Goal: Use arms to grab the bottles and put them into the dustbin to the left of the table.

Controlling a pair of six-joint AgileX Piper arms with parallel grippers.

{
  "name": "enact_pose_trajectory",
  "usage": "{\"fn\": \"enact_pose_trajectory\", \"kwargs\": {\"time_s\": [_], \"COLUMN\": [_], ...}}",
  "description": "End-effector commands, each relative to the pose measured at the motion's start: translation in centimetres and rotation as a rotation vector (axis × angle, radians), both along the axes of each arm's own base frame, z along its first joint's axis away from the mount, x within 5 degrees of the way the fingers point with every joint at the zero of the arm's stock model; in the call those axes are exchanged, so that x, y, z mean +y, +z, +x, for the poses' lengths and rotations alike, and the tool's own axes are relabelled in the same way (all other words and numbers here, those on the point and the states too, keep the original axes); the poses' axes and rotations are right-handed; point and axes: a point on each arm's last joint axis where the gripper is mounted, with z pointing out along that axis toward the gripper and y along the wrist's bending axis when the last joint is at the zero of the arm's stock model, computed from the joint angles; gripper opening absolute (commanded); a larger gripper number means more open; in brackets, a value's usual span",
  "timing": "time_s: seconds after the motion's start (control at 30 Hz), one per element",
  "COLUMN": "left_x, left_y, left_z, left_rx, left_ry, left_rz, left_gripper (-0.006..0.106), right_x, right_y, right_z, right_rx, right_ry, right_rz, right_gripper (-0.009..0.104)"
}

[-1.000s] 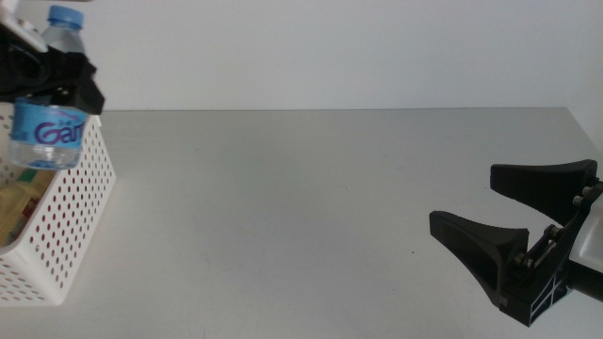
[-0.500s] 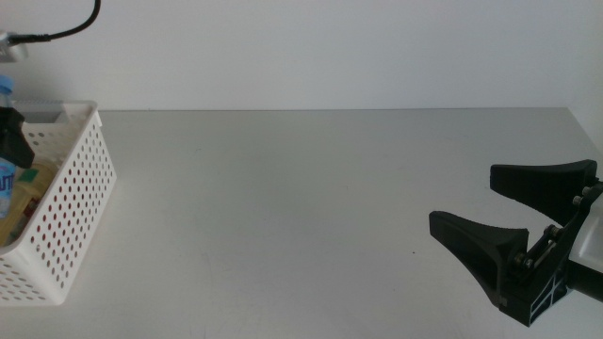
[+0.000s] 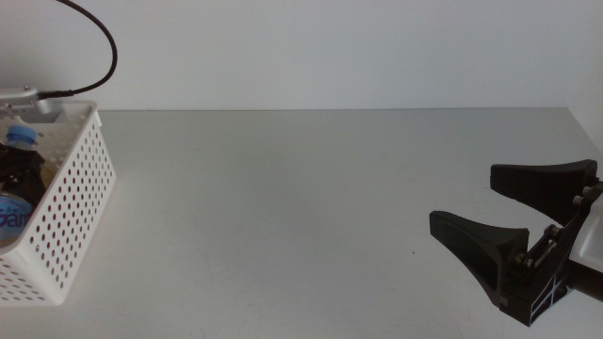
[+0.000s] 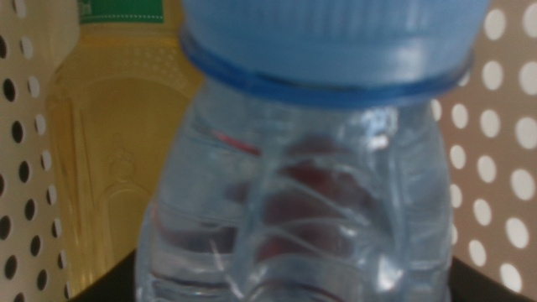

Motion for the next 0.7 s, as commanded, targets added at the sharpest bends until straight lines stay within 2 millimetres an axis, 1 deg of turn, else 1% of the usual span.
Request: {"fn": "enact_pose_trajectory", "kwargs": {"time_s": [0.0, 0.03, 0.07, 0.13, 0.2, 0.23, 0.27, 0.33, 0.47, 0.53, 0.6, 0.67], "left_x": [0.0, 0.0, 0.0, 0.0, 0.0, 0.0, 0.0, -0.1, -0.6, -1.4, -2.8, -4.1], "left_y": [3.1, 2.9, 2.9, 2.8, 2.8, 2.9, 3.2, 3.8, 5.7, 6.9, 8.2, 9.6], "left_z": [0.0, 0.1, 0.1, 0.1, 0.1, 0.1, 0.1, 0.1, -0.6, -1.1, -1.5, -1.8], "left_rx": [-0.102, -0.099, -0.099, -0.098, -0.096, -0.101, -0.114, -0.133, -0.187, -0.205, -0.234, -0.285], "left_ry": [0.007, 0.006, 0.003, -0.013, -0.014, -0.017, -0.022, -0.018, 0.003, -0.013, -0.042, -0.028], "left_rz": [0.028, 0.027, 0.028, 0.03, 0.034, 0.041, 0.047, 0.037, 0.018, 0.01, 0.009, 0.017], "left_gripper": [0.017, 0.022, 0.029, 0.047, 0.067, 0.085, 0.094, 0.094, 0.094, 0.094, 0.094, 0.094], "right_x": [0.1, 0.1, 0.1, 0.1, 0.1, 0.1, 0.1, 0.1, 0.1, 0.1, 0.1, 0.1], "right_y": [1.7, 1.7, 1.7, 1.7, 1.7, 1.7, 1.7, 1.7, 1.7, 1.7, 1.7, 1.7], "right_z": [0.1, 0.1, 0.1, 0.1, 0.1, 0.1, 0.1, 0.1, 0.1, 0.1, 0.1, 0.1], "right_rx": [-0.097, -0.097, -0.097, -0.097, -0.097, -0.097, -0.097, -0.097, -0.097, -0.097, -0.097, -0.097], "right_ry": [0.002, 0.002, 0.002, 0.002, 0.002, 0.002, 0.002, 0.002, 0.002, 0.002, 0.002, 0.002], "right_rz": [0.047, 0.047, 0.047, 0.047, 0.047, 0.047, 0.047, 0.047, 0.047, 0.047, 0.047, 0.047], "right_gripper": [0.075, 0.075, 0.075, 0.075, 0.075, 0.075, 0.075, 0.075, 0.075, 0.075, 0.075, 0.075]}}
